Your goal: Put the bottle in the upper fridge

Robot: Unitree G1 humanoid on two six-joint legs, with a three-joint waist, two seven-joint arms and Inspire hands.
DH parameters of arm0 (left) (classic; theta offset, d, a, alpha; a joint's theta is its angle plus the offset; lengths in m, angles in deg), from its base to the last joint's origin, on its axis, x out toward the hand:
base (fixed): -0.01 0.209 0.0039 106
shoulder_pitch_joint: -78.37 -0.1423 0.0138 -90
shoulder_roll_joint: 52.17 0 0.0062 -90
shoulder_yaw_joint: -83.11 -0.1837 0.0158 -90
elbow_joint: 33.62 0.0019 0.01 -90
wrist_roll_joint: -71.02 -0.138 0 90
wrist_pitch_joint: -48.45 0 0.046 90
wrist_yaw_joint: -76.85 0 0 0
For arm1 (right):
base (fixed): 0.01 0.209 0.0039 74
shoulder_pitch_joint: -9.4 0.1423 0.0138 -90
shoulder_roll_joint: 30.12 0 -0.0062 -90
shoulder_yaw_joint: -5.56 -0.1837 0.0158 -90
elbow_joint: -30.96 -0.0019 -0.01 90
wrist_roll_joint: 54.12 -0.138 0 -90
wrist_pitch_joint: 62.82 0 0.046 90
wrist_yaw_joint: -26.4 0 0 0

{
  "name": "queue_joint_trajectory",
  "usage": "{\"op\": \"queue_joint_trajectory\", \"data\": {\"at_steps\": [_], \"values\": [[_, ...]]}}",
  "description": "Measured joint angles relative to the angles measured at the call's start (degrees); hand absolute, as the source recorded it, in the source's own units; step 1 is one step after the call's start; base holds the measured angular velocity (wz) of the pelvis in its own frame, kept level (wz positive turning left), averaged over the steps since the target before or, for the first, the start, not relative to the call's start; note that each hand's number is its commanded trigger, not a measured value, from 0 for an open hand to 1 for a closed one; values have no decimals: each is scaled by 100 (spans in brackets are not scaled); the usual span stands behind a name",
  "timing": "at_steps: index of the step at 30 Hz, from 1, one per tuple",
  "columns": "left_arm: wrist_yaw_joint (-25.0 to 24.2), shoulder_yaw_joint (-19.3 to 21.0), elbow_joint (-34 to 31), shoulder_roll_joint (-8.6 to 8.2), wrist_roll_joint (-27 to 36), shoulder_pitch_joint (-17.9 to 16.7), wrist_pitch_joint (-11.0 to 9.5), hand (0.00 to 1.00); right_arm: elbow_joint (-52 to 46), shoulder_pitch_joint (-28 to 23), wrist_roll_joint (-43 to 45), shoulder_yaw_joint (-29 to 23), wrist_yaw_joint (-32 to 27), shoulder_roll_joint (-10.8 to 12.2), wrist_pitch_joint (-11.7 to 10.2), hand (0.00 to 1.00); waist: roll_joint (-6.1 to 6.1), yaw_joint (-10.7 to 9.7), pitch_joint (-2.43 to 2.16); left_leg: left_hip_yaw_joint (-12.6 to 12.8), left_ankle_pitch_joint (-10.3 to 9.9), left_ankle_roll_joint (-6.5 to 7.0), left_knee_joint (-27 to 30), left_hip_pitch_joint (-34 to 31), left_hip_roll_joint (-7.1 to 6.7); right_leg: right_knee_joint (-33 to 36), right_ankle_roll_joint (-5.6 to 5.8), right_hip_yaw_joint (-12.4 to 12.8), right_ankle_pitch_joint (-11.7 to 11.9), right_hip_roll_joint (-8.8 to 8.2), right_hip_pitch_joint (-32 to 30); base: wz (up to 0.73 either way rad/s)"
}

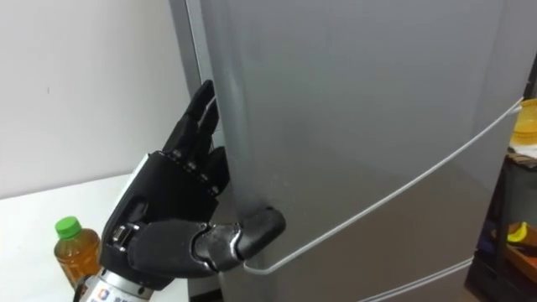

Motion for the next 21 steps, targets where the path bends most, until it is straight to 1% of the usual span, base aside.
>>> {"op": "queue_joint_trajectory", "data": {"at_steps": [21], "values": [[-2,-165,17,-3,6,0,-4,0,1,-2,-185,61,-5,-13,0,0,17,0,-10,64,1,42,1,-19,0,-4,16,22,90,-6,-15,0]]}}
